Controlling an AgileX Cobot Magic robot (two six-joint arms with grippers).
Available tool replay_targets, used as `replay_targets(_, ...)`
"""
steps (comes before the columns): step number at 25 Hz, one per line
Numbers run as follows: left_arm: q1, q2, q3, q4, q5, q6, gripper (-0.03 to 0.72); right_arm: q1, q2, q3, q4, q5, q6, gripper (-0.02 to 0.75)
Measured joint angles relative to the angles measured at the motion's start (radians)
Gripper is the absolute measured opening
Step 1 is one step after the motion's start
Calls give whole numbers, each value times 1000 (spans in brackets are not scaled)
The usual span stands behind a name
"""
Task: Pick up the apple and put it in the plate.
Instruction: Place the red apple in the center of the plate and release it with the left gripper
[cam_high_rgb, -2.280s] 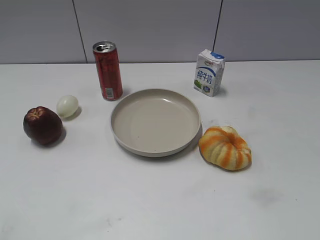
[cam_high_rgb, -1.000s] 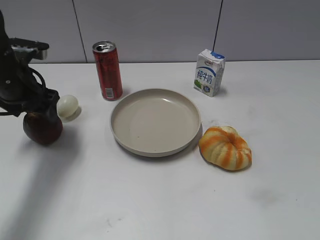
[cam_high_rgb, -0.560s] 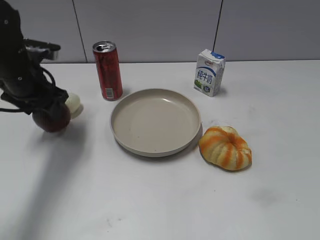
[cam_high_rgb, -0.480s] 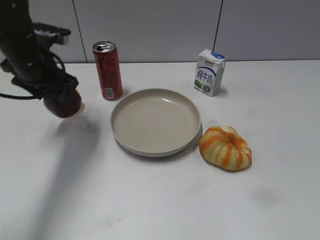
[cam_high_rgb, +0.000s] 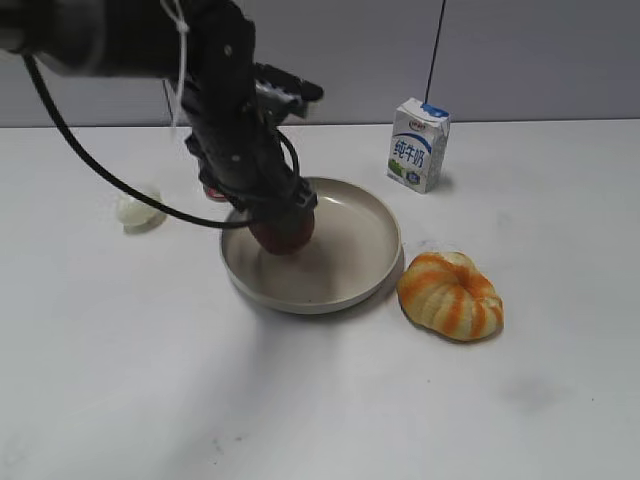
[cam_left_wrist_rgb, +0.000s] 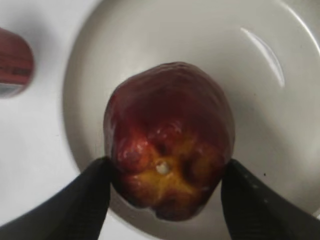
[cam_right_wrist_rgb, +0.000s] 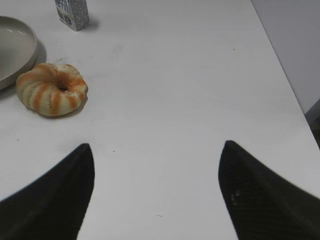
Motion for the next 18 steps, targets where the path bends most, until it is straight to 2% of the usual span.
replay_targets(4, -10, 34, -3, -16, 8, 0, 507, 0, 0, 0, 0, 0, 0, 585)
replay_targets(8, -10, 14, -34, -24, 36, 0, 641, 0, 0, 0, 0, 0, 0, 585)
replay_targets(12, 6, -66, -97, -26, 98, 0, 634, 0, 0, 0, 0, 0, 0, 585)
replay_targets(14, 41, -121, -106, -15, 139, -3, 630, 0, 0, 0, 0, 0, 0, 585)
replay_targets(16, 107, -169, -109, 14, 203, -15, 627, 0, 0, 0, 0, 0, 0, 585)
replay_targets(18, 212, -198, -110, 35, 292, -22, 622, 0, 0, 0, 0, 0, 0, 585)
